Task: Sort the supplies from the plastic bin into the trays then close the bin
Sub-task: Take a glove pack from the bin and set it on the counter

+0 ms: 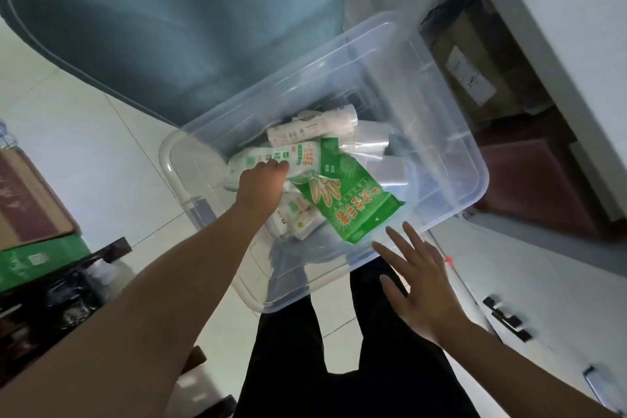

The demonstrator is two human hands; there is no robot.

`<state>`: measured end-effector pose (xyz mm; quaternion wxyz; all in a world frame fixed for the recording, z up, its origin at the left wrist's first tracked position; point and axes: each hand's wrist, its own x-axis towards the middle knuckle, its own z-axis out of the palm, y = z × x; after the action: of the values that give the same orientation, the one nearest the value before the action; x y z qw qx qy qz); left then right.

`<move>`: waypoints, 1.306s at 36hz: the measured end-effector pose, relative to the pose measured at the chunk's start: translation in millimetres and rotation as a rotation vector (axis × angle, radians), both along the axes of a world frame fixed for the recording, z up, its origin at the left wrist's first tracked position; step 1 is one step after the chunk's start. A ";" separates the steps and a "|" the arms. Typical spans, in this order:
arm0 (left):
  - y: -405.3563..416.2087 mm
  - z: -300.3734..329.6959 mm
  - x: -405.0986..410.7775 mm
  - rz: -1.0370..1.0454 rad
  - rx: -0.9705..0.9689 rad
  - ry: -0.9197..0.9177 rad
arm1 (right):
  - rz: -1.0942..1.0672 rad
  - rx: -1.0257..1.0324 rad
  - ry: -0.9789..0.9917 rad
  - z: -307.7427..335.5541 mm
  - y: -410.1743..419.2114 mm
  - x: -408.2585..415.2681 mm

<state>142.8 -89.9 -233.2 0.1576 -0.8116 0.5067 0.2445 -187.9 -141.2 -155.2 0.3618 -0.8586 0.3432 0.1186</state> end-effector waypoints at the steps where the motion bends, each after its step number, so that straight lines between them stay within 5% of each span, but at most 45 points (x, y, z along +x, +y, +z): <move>1: -0.5 3.3 0.9 0.012 0.010 0.013 | -0.009 0.000 -0.004 0.8 0.2 -0.2; 6: -1.8 41.4 7.3 0.124 -0.120 0.106 | -0.039 0.010 0.121 13.3 -0.8 9.5; 11: 7.2 123.3 -2.6 0.495 -0.428 0.340 | -0.164 0.150 0.291 45.8 -11.6 46.5; 18: 38.3 244.4 -20.9 0.934 -0.693 0.671 | -0.539 0.632 -0.092 124.7 -56.5 109.7; 27: 66.3 332.2 -42.4 1.336 -0.956 1.027 | -0.292 1.075 -0.377 192.3 -103.9 148.1; 33: 59.4 339.4 -60.7 1.435 -1.049 1.135 | -0.371 0.907 -0.569 222.9 -104.5 134.3; 47: -9.9 320.5 -112.4 1.183 -0.753 1.182 | -0.602 0.701 -0.476 247.2 -134.3 46.0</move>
<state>30.4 -99.8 87.3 -0.5530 -0.6794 0.0528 0.4794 -141.9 -275.5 92.0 0.7139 -0.5522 0.4228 -0.0815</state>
